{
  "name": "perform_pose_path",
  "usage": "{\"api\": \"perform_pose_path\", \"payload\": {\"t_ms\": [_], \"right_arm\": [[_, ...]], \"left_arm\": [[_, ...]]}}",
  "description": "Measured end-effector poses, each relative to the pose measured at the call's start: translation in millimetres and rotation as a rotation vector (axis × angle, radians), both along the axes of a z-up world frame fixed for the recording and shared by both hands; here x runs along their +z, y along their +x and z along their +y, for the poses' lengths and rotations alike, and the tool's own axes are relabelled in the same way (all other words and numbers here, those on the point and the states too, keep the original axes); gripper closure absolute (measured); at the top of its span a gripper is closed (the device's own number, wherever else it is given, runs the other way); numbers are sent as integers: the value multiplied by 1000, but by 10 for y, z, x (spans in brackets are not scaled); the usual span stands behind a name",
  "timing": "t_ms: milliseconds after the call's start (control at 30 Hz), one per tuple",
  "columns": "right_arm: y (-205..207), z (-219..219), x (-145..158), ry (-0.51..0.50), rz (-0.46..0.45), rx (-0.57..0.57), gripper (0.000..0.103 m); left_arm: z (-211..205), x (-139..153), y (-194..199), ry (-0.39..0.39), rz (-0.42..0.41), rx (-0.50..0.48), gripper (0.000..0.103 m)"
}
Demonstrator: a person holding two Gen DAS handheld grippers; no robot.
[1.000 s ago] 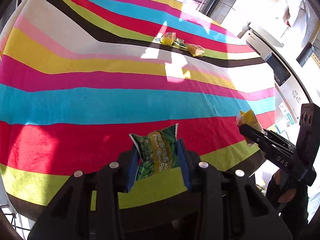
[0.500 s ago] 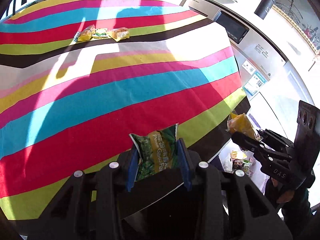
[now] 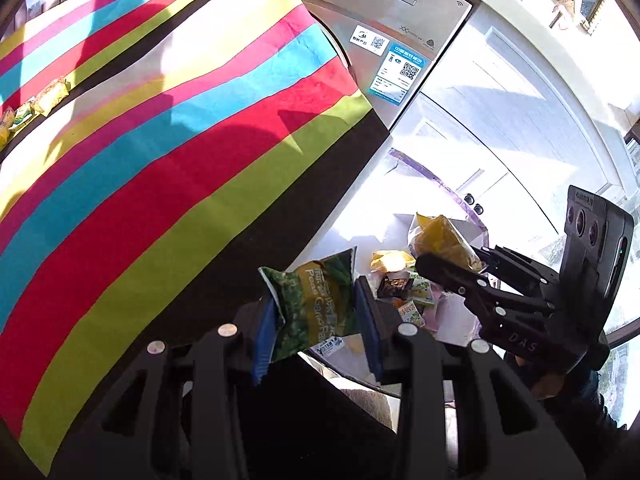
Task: Organize snacks
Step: 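Carry the yellow packet and green peas packet over the bin and open both tools, then move both tools back over the table toward the remaining packets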
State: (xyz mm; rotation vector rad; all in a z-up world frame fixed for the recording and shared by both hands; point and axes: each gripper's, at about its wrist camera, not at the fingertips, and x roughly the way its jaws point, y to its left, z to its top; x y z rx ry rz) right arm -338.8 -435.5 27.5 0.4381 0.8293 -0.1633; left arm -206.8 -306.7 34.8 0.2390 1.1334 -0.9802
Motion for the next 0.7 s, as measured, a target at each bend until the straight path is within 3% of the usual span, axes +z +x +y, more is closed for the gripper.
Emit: {"api": "perform_pose_path", "payload": {"t_ms": [200, 433, 467, 533, 567, 700], "right_arm": [[-275, -228, -195, 19, 34, -94, 63], [-432, -391, -410, 21, 133, -165, 59], [-437, -422, -450, 29, 156, -183, 56], [-448, -479, -493, 51, 170, -214, 53], [-447, -495, -491, 60, 165, -222, 49], [-355, -455, -394, 36, 147, -208, 34]], "left_arm": [[-509, -290, -353, 73, 21, -130, 66], [-777, -618, -678, 132, 54, -267, 63], [-776, -635, -723, 128, 54, -287, 60], [-736, -622, -800, 117, 23, -317, 38], [-696, -587, -812, 102, -5, -317, 22], [-419, -356, -636, 24, -101, -259, 8]]}}
